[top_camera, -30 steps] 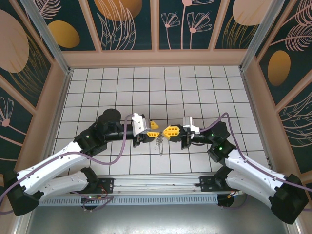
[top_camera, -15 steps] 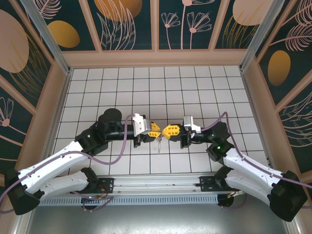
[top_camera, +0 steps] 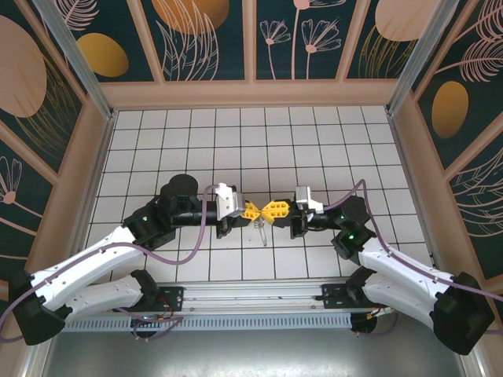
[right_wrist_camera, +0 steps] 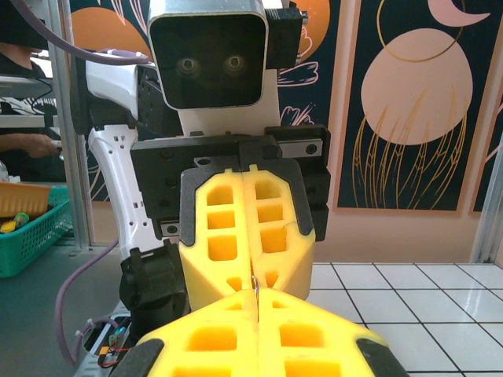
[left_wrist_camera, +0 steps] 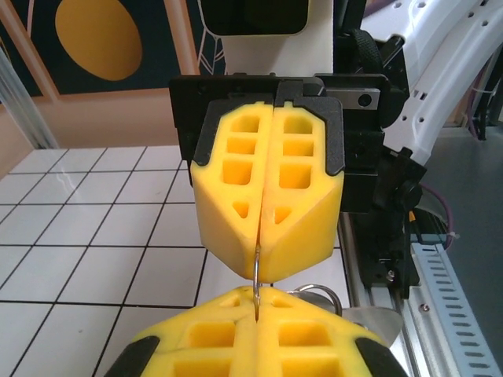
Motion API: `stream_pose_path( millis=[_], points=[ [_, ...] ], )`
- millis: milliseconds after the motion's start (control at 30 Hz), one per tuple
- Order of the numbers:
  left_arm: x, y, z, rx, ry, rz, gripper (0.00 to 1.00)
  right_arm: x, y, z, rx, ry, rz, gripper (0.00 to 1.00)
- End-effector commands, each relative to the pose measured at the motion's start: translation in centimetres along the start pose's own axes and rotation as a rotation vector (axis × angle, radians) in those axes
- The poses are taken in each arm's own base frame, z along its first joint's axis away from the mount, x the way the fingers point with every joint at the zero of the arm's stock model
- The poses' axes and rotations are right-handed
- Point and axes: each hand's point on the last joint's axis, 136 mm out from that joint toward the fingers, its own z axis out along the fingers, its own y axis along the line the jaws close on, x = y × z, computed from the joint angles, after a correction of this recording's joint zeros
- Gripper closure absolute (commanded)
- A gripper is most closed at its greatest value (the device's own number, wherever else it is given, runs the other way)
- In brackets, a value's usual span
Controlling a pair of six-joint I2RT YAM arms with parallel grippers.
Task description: Put the keys on the keyring
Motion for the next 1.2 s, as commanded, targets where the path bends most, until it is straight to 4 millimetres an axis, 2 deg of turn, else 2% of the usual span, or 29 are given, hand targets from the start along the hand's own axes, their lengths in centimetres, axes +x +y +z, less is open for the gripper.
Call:
stream_pose_path(
  millis=[0,33,167,267,333,433,533,700,800,867,1067,1167],
  points=[
    [-0.7,0.3,-0.3,-0.023,-0.027,0.021,1.00,-0.4,0.3,-0.1,-0.015,-0.017,-0.028,1.00],
    [-0.6,0.4,-0.3,-0.035,-0.022,0.023,1.00,-0.4,0.2,-0.2,-0.002,-0.016,-0.029,1.00],
    [0.0,1.5,-0.8,-0.115,0.015,0.014,1.00,-0.7,-1.1,-0.4,0.074,0.004,-0.022,0.66],
    [0.5,2.1,-1.3,-0.162,0.038,0.005,1.00,-1.2,-1.9,-0.8,0.121,0.022,-0.020,0.54],
    [0.8,2.4,-1.5,-0.190,0.048,-0.005,1.00,-1.6,-2.5,-1.1,0.148,0.028,-0.014,0.49],
    [1.7,3.6,-1.8,-0.262,0.079,-0.035,1.00,-1.5,-4.6,-1.8,0.237,0.045,0.018,0.46],
    [3.0,5.1,-2.3,-0.355,0.120,-0.081,1.00,-0.4,-8.5,-2.6,0.401,0.111,0.094,0.42],
    [5.3,7.2,-3.7,-0.500,0.158,-0.188,1.00,3.7,-13.3,-2.9,0.544,0.268,0.241,0.40],
    [6.3,9.2,-6.0,-0.621,0.137,-0.272,1.00,7.0,-15.7,-3.2,0.625,0.354,0.332,0.39],
    [6.9,10.3,-7.5,-0.687,0.115,-0.318,1.00,9.6,-16.6,-2.9,0.629,0.403,0.402,0.38],
    [8.8,12.3,-10.2,-0.848,0.114,-0.401,1.00,16.5,-18.3,-2.0,0.604,0.509,0.562,0.38],
    [8.9,12.9,-11.2,-0.883,0.073,-0.439,1.00,19.4,-19.1,-1.3,0.590,0.558,0.610,0.39]
  ],
)
